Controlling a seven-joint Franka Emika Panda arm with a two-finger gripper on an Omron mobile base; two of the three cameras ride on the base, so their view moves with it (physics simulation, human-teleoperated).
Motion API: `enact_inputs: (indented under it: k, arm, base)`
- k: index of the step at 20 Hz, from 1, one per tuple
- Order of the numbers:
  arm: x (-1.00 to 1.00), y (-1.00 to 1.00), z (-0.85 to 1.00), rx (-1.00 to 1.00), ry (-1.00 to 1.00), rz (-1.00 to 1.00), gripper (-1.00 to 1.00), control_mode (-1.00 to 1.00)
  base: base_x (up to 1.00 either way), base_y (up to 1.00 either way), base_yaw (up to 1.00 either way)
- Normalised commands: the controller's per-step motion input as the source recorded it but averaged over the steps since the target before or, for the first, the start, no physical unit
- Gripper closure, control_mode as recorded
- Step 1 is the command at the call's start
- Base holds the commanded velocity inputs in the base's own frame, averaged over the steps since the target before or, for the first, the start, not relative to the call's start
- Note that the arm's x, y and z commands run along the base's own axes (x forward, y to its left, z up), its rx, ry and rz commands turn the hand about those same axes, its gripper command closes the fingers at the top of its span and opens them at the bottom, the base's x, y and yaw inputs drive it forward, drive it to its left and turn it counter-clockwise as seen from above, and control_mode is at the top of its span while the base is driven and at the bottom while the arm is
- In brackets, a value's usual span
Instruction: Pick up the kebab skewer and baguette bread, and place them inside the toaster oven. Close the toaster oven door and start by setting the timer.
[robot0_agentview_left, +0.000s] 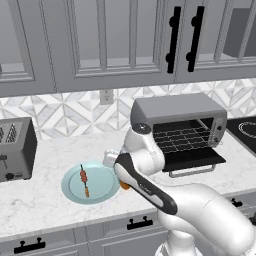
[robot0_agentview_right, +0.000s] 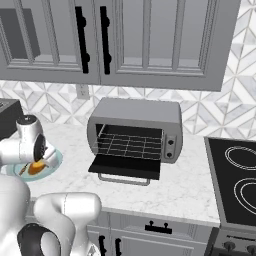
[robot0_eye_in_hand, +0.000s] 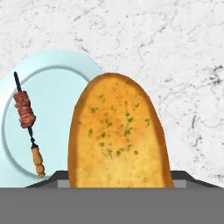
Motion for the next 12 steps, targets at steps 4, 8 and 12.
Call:
enact_inputs:
  k: [4,8,12]
  arm:
    - [0.00,-0.67,0.95,0.10,0.17,-0.32,1.00,-1.00]
    - [0.00,-0.66,0.78,0.06,0.13,-0.36,1.00,-1.00]
    - [0.00,-0.71,0.65,0.03,0.09,-0.46,1.00,-1.00]
  base:
    - [0.00,0.00,0.00]
    - [0.00,0.00,0.00]
    - [0.00,0.00,0.00]
